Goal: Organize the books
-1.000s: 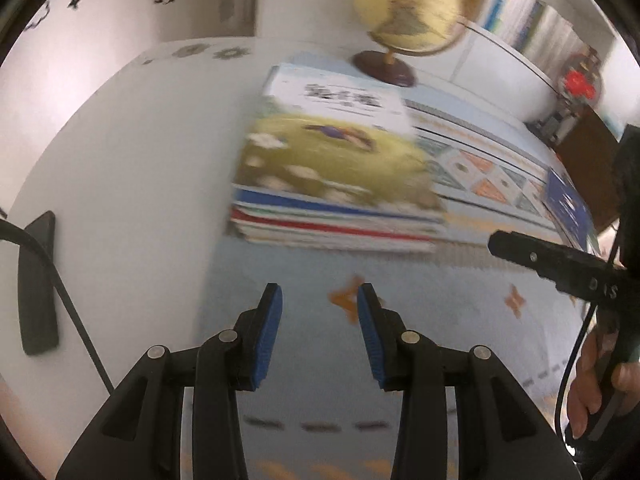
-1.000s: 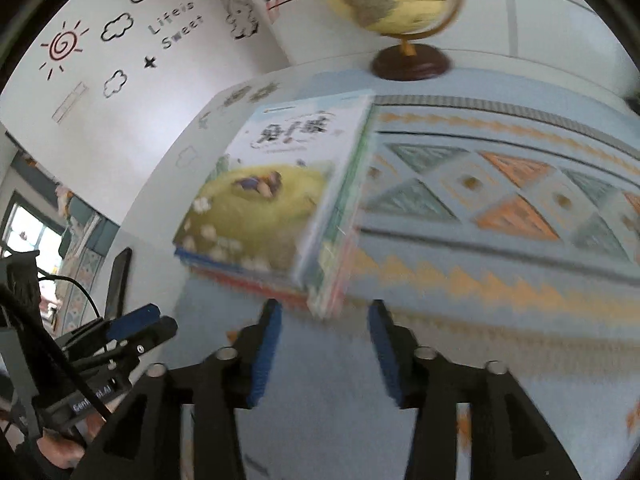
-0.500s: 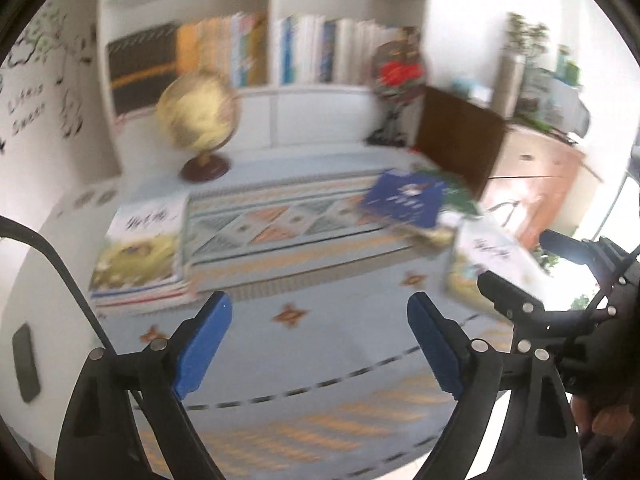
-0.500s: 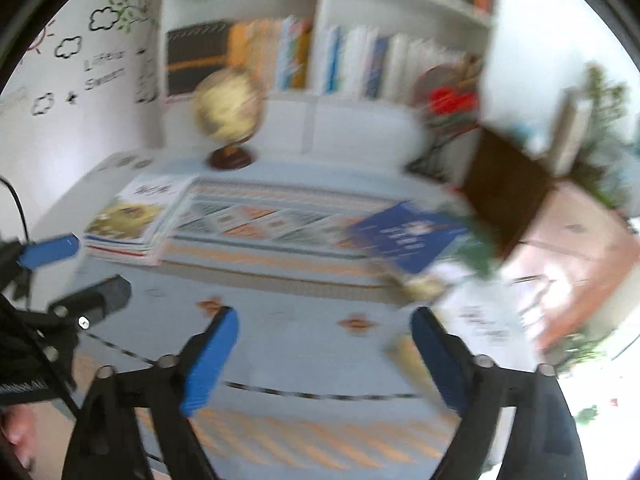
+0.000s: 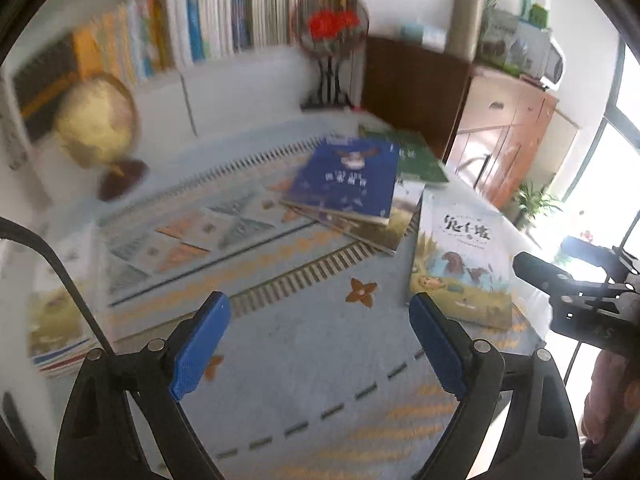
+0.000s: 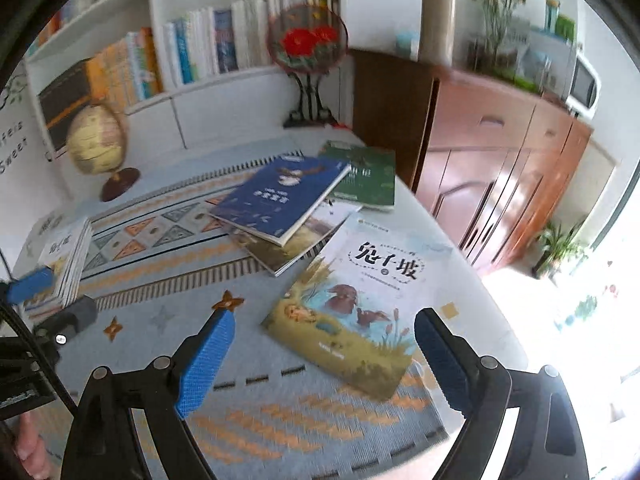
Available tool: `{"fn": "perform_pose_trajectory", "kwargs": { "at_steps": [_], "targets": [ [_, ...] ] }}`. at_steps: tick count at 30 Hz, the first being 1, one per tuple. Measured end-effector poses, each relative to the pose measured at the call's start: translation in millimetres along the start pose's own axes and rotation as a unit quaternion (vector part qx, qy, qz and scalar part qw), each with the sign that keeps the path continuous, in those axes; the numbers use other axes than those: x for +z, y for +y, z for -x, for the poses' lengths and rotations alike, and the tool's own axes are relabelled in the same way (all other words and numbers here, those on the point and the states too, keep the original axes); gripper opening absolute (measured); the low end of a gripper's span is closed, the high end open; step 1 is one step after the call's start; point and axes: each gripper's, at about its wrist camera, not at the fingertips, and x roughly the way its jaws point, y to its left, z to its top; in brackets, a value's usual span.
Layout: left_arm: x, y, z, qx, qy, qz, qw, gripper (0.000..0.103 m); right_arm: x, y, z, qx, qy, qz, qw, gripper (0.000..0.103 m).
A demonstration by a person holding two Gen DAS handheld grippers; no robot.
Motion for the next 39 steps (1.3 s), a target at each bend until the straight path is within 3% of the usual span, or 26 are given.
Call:
{"fn": "perform_pose_trajectory", "kwargs": {
  "at_steps": [6, 12, 18, 21, 25, 29, 34, 39],
  "targets": [
    [60, 36, -92, -0.067, 0.057, 0.017, 0.9960, 0.090, 57, -15, -80, 0.047, 0.050, -0.065, 0.996, 0.090],
    [103, 55, -179, -0.097, 0.099, 0.016, 0.9902, 0.090, 84, -32, -154, 0.103, 0.112, -0.176, 0.973, 0.089],
    [129, 60, -231, -0.123, 0.120, 0.036, 0.9845, 0.089, 113, -21, -190, 0.098, 0.113, -0.155, 0.977, 0.089],
    [136, 58, -248, -0.112, 0.118, 0.033, 0.9860, 0.089, 122, -17, -210, 0.097, 0.116, -0.139, 0.979, 0.085],
    [139, 61, -262, -0.113, 0.130, 0.048, 0.9839, 0.089, 128, -12, -239, 0.115, 0.137, -0.122, 0.976, 0.067],
    [137, 60, -273, -0.115, 0.139, 0.046, 0.9825, 0.089, 127, -9, -257, 0.105, 0.153, -0.113, 0.976, 0.059],
    [130, 49, -268, -0.152, 0.144, 0.030, 0.9773, 0.090, 127, -1, -264, 0.124, 0.156, -0.093, 0.976, 0.052],
    [109, 45, -246, -0.137, 0.144, 0.016, 0.9799, 0.089, 130, 19, -259, 0.114, 0.151, -0.032, 0.981, 0.053]
  ]
}}
